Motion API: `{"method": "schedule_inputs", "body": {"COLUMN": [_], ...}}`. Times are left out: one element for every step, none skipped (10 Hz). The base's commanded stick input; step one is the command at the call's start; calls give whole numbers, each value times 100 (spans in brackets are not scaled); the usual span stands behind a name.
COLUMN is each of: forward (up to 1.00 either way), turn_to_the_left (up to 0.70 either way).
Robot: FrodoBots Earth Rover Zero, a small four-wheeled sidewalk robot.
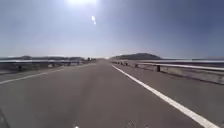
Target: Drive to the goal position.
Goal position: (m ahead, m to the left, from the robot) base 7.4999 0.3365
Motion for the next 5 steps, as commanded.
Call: {"method": "schedule_inputs", "body": {"forward": [100, 100, 100, 100, 100], "turn_to_the_left": [0, 0, 0, 0, 0]}}
